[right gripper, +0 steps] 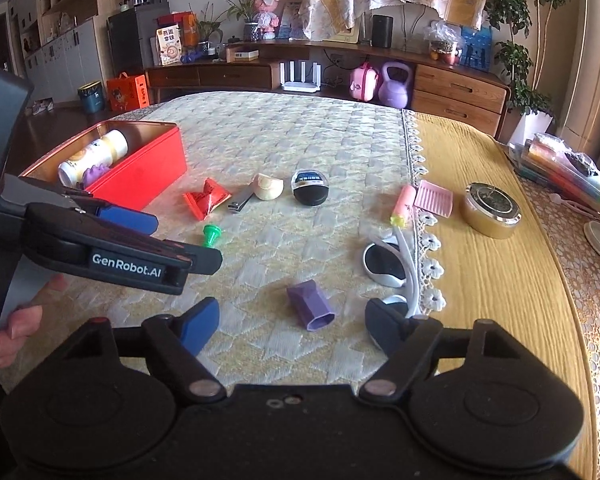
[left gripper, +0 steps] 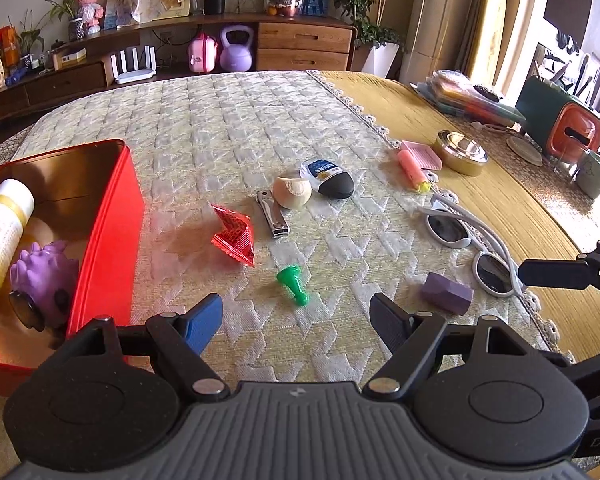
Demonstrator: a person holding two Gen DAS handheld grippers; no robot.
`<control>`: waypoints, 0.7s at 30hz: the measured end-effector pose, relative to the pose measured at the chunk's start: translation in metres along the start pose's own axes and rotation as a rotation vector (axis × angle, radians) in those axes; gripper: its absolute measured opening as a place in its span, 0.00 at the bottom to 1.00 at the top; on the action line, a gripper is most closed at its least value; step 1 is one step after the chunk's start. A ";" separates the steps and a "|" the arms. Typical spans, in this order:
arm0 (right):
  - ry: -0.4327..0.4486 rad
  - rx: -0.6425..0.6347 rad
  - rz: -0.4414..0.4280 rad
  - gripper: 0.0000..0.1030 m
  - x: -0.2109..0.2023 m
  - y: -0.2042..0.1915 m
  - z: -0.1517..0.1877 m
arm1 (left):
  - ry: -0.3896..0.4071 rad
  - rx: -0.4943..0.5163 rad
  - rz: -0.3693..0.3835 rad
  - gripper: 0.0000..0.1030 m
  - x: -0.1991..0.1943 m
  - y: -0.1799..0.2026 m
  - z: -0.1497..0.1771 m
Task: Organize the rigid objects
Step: 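Grasp the green plastic piece with the left tool while the right tool grasps the small purple cylinder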
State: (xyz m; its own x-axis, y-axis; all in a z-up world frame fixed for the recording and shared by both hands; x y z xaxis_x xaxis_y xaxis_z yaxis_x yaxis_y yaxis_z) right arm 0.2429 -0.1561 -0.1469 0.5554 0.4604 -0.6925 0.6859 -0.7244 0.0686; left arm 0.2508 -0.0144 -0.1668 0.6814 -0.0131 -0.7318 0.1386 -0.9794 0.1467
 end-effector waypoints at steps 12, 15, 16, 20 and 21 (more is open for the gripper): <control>-0.037 0.035 -0.003 0.50 0.032 0.011 0.004 | 0.002 0.038 -0.016 0.56 0.018 0.004 -0.001; -0.043 0.039 -0.005 0.43 0.037 0.012 0.004 | 0.007 0.045 -0.015 0.50 0.021 0.004 -0.004; -0.045 0.040 -0.005 0.42 0.038 0.013 0.005 | 0.010 0.048 -0.016 0.46 0.021 0.005 -0.004; -0.038 0.037 0.001 0.40 0.040 0.013 0.005 | 0.024 0.068 -0.024 0.35 0.023 0.006 -0.006; -0.036 0.035 0.005 0.38 0.040 0.012 0.005 | 0.027 0.073 -0.024 0.33 0.023 0.006 -0.006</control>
State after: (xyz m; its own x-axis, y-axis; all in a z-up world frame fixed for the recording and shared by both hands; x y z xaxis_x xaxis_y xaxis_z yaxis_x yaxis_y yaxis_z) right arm 0.2706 -0.1489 -0.1769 0.5413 0.4383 -0.7176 0.6659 -0.7445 0.0476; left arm 0.2714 -0.0195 -0.1789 0.6981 0.0149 -0.7159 0.1030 -0.9915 0.0798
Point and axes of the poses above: each gripper's, at about its wrist camera, not at the fingertips, and x roughly the way its jaws point, y to its right, z to its underside, the point moved 8 cm from there along x, roughly the way its jaws point, and after that the axes turned 5 degrees about -x, right-handed, at the moved point
